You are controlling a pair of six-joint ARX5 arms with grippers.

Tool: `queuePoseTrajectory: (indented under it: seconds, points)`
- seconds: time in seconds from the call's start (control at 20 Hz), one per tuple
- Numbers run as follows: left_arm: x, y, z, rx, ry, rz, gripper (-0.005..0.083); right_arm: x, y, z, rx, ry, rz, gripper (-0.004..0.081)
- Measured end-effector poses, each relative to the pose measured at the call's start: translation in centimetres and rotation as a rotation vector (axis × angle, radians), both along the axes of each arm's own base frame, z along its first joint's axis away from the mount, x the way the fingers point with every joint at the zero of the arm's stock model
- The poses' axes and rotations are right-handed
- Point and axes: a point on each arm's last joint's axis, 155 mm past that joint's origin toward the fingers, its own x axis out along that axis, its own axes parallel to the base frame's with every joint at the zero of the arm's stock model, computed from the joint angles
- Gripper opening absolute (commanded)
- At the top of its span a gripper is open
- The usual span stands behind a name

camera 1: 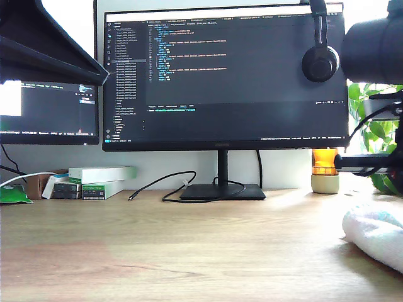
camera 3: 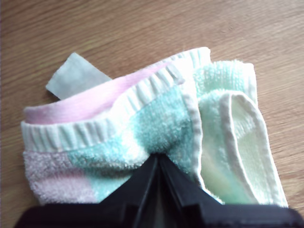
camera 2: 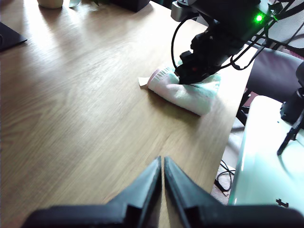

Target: Fold the tea towel to a neat square and place it to the right

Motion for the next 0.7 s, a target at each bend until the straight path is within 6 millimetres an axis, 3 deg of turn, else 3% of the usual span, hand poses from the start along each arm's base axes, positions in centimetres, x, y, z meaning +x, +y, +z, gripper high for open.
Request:
queuePoseTrajectory:
  seconds: [0.5,0.7]
  points:
    - [0.0,0.0,0.1,-0.002,-0.003,0.000,0.0002,-0.7,-0.8,1.3,0.007,-0.068,-0.002,-0.0010]
    - [0.1,-0.1,0.2,-0.006,-0.010,0.000,0.0002,-0.1,-1.2,2.7,-0.009,-0.123,0.017,-0.0010]
